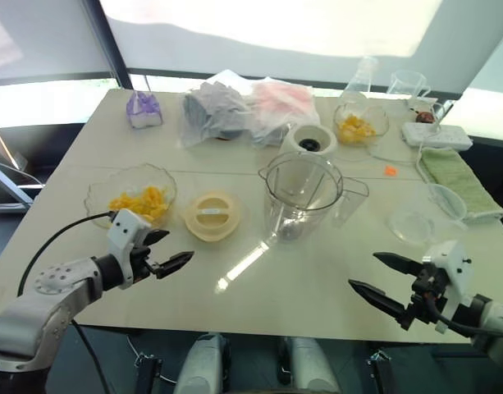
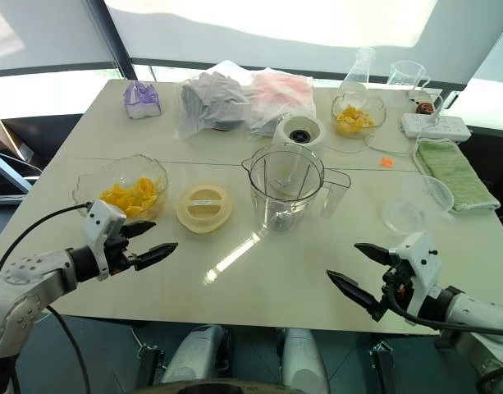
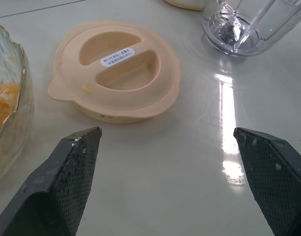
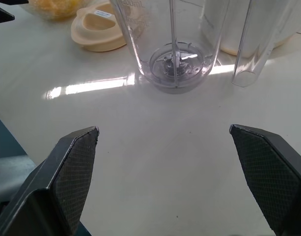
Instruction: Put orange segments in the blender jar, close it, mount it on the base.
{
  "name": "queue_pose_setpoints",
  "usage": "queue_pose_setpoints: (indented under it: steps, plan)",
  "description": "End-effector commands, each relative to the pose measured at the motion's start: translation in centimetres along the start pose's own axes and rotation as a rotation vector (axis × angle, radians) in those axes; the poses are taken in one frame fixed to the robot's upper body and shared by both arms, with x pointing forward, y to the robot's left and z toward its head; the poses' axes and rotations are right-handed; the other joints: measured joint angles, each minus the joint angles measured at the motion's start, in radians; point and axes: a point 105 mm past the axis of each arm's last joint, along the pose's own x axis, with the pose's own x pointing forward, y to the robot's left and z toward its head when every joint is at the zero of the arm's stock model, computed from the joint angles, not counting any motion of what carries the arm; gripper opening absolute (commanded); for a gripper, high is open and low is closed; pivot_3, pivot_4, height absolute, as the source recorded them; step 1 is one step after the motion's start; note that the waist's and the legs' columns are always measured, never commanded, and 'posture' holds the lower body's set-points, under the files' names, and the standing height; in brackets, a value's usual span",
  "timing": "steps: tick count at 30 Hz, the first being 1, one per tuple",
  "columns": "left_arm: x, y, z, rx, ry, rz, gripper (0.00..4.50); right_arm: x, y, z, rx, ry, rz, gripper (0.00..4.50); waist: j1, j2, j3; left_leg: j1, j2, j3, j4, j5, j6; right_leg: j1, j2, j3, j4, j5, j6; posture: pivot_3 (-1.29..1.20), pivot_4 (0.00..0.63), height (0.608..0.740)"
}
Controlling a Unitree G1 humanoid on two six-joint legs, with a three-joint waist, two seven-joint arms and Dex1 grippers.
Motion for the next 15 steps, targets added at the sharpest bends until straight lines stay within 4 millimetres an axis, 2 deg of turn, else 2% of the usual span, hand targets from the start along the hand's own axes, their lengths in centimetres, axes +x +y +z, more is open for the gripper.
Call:
queue_pose_setpoints:
  steps: [1, 15]
  plan:
    - [-0.36, -0.05, 1.17, 0.031, -0.031, 0.007, 4.48, 0.01, -0.06, 0.41, -0.025, -0.013, 0.002, 4.5, 0.0, 0.0, 0.0, 0.0, 0.0, 0.0, 0.0, 0.0, 0.0, 0.0, 0.0, 0.0, 0.0, 0.0, 0.0, 0.0, 0.15, 0.74]
    - [-0.34, 0.12, 1.56, 0.03, -0.066, 0.053, 4.48, 0.92, -0.24, 0.32, -0.04, -0.016, 0.012, 4.5, 0.0, 0.0, 0.0, 0.0, 0.0, 0.0, 0.0, 0.0, 0.0, 0.0, 0.001, 0.0, 0.0, 0.0, 0.0, 0.0, 0.15, 0.74]
